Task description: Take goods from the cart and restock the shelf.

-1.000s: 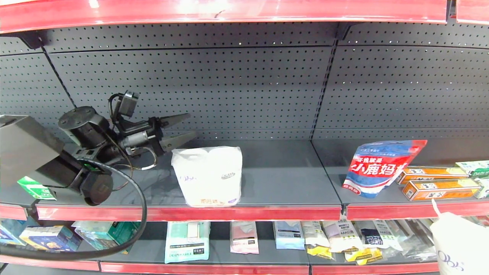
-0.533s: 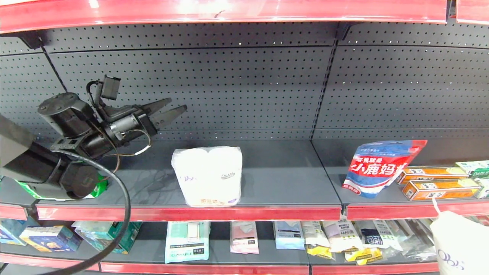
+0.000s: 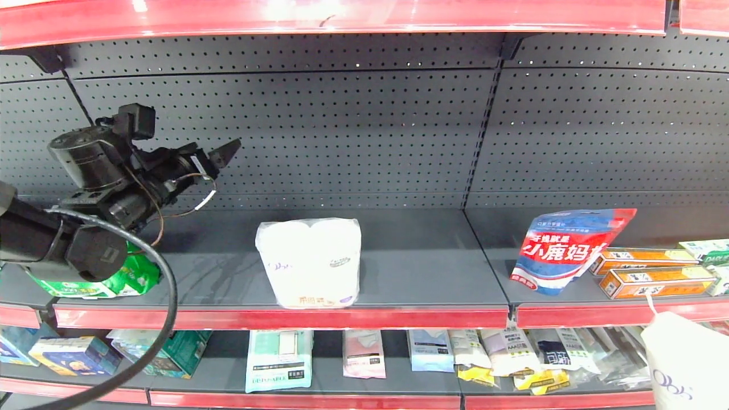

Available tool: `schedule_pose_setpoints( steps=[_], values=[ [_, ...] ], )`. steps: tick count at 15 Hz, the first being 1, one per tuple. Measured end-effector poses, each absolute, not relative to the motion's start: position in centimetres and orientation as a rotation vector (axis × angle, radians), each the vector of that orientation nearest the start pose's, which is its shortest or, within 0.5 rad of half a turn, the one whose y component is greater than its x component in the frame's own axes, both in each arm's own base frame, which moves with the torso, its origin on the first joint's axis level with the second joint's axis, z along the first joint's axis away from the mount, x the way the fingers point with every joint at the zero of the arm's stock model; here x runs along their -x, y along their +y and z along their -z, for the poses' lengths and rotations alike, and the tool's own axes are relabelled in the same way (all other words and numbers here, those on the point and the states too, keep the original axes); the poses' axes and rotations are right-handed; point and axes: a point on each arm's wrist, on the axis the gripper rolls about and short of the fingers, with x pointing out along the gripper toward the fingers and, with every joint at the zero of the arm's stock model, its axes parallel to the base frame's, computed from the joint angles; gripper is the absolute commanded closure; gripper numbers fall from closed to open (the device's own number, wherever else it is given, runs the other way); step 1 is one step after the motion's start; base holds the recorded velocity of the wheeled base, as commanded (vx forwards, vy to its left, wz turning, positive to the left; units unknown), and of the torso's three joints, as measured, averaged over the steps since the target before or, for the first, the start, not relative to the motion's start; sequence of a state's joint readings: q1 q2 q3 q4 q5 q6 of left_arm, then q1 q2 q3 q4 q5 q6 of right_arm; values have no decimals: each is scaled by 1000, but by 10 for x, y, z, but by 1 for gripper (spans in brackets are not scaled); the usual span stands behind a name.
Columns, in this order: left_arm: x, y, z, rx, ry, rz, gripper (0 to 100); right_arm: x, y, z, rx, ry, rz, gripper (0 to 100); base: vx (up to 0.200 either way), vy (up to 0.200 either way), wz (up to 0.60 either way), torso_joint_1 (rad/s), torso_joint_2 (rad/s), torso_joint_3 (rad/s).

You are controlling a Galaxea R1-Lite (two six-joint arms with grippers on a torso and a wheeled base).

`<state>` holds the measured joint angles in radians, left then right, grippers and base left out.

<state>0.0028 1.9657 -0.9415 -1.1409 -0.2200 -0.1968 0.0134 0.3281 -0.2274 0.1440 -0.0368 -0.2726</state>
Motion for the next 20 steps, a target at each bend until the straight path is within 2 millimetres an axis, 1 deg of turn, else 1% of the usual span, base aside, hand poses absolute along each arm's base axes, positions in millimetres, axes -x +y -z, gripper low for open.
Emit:
schedule_pose_setpoints(
  steps=[2,4,5,7,9,10,12,15,16,17,18,20],
  values=[
    [-368,2,-177,141,-17,24,0,3,-1,-131,276,244,-10,100,0,0,0,0,0,0],
    [-356,1,-180,126,59,6,0,2,-1,-132,274,244,-20,100,0,0,0,0,0,0],
    [-343,0,-183,125,116,20,0,1,-1,-133,274,247,-24,100,0,0,0,0,0,0],
    [-306,-1,-196,119,198,63,0,0,0,-133,274,249,-27,100,0,0,0,0,0,0],
    [-261,-3,-207,108,225,120,0,1,0,-136,272,241,-48,100,0,0,0,0,0,0],
    [-238,-3,-209,99,233,147,0,1,0,-140,272,231,-60,100,0,0,0,0,0,0],
    [-189,-4,-206,74,251,193,0,-2,1,-149,270,226,-85,100,0,0,0,0,0,0],
    [-121,-5,-190,33,333,218,0,-8,1,-158,271,237,-93,100,0,0,0,0,0,0],
    [-104,-5,-186,25,357,220,0,-10,1,-160,272,244,-94,100,0,0,0,0,0,0],
    [-90,-5,-183,17,363,222,0,-12,1,-162,273,248,-98,100,0,0,0,0,0,0],
    [-82,-5,-184,-1,334,217,0,-14,1,-162,273,255,-107,100,0,0,0,0,0,0],
    [-74,-3,-184,-115,295,166,0,-18,2,-166,273,264,-113,100,0,0,0,0,0,0]
  ],
)
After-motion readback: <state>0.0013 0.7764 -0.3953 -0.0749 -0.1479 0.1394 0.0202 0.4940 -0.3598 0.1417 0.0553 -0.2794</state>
